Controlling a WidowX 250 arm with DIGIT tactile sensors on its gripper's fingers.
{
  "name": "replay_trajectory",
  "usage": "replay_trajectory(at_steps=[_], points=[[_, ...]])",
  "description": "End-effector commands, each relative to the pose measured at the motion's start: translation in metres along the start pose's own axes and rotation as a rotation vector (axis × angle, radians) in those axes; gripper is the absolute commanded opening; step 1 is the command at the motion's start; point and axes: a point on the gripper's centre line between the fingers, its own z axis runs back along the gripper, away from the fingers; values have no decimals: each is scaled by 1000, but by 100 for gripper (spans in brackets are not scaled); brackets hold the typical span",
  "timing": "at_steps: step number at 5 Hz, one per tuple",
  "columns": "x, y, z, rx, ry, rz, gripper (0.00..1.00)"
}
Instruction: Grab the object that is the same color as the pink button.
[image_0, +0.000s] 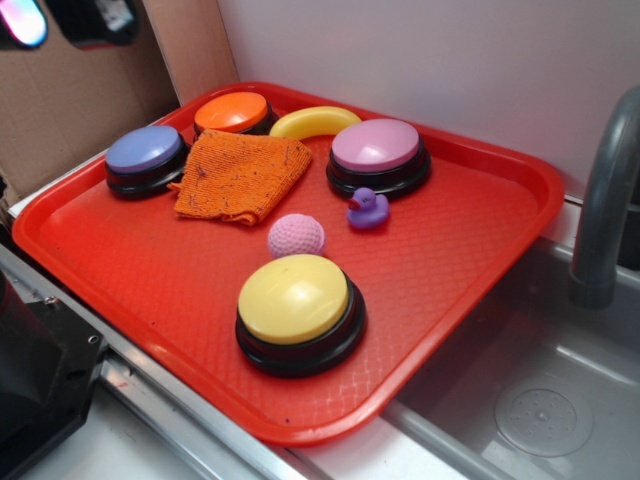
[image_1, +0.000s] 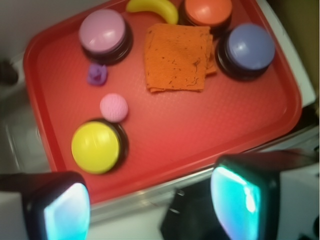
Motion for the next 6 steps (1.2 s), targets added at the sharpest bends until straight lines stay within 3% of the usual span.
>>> replay_trajectory(at_steps=[1, 3, 4, 6], points=[[33, -35, -66, 0, -69, 203, 100], [42, -60, -142, 55, -87, 178, 100], [44, -59, -169, 127, -91, 180, 100], [46, -39, -190, 165, -40, 204, 100]])
